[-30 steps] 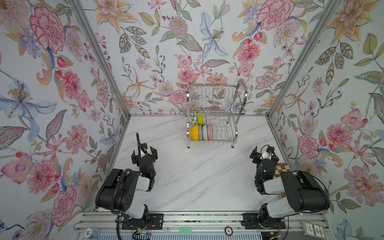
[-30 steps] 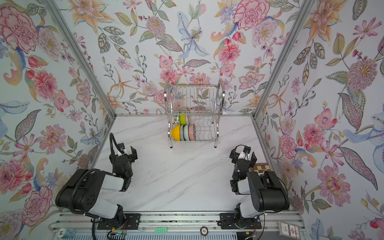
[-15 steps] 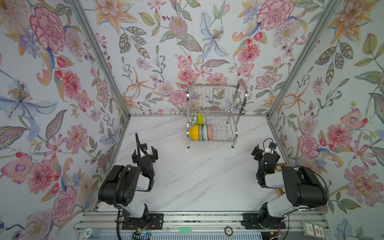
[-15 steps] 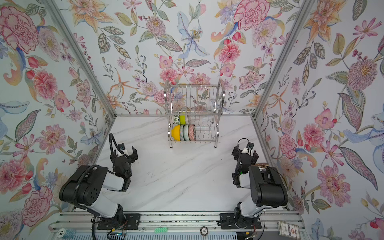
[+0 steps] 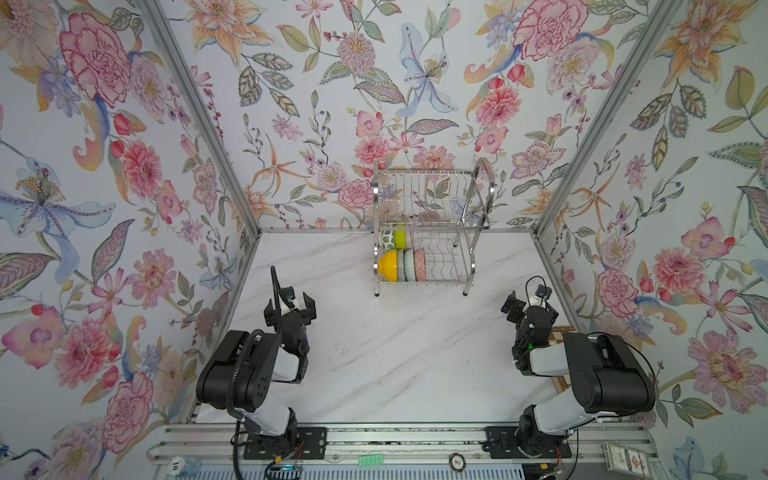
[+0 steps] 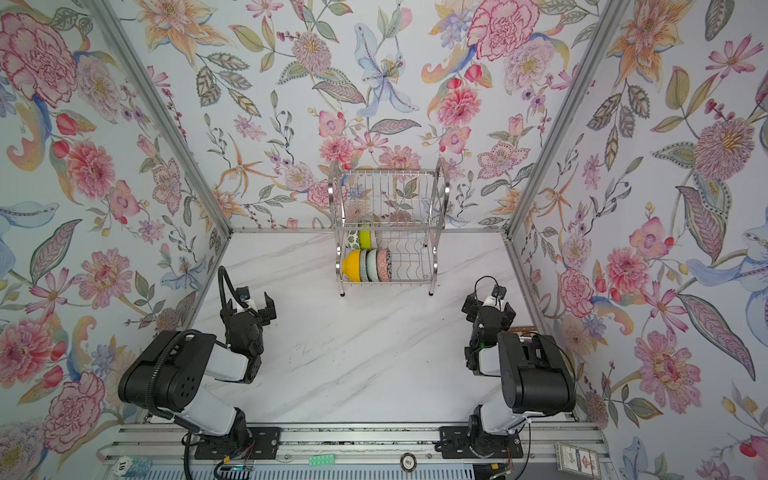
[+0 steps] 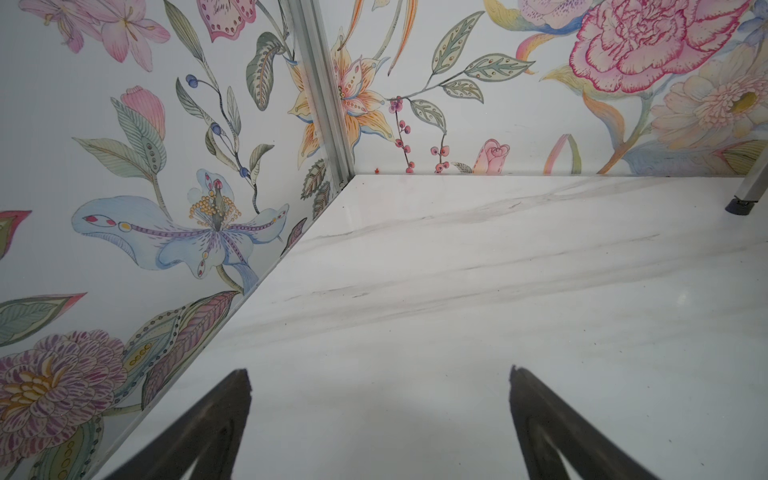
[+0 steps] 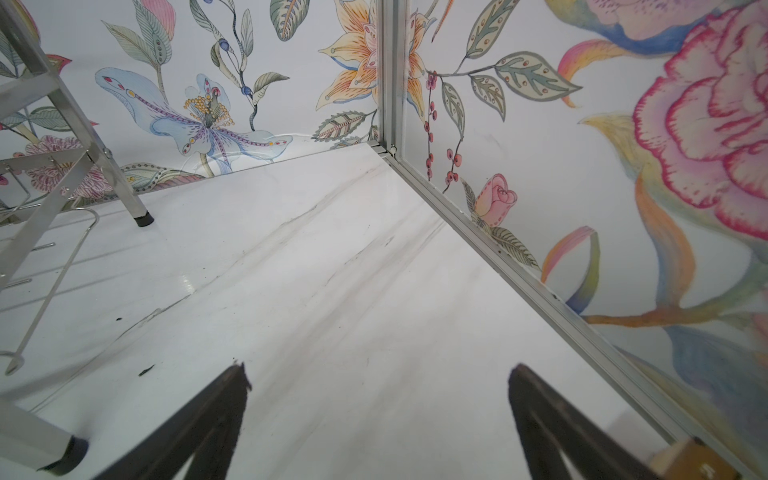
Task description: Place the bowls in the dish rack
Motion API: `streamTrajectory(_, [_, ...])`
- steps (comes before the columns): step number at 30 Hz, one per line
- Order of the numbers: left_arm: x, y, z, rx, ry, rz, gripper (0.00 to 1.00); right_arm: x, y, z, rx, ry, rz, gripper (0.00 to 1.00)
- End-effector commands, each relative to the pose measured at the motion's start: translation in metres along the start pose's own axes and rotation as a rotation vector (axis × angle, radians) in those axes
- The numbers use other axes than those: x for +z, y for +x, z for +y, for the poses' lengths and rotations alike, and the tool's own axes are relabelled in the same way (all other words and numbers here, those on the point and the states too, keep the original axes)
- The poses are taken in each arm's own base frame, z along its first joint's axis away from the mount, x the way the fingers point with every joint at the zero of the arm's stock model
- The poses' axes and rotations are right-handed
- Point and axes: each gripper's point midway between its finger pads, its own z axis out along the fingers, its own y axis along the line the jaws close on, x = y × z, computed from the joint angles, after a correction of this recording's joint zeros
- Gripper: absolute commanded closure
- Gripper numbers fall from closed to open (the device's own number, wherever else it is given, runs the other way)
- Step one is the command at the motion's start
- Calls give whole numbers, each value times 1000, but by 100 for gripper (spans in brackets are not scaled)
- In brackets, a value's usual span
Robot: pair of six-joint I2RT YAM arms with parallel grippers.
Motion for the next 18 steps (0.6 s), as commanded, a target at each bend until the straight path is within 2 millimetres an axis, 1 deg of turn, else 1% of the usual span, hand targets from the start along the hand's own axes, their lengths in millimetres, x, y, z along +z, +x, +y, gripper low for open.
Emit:
streamTrajectory(1, [3, -8, 1, -27, 0, -20, 1, 0, -5, 1, 19, -4, -10, 1])
streamTrajectory(18, [3, -8, 1, -28, 1, -20, 1, 0, -6, 1, 19, -6, -12, 1])
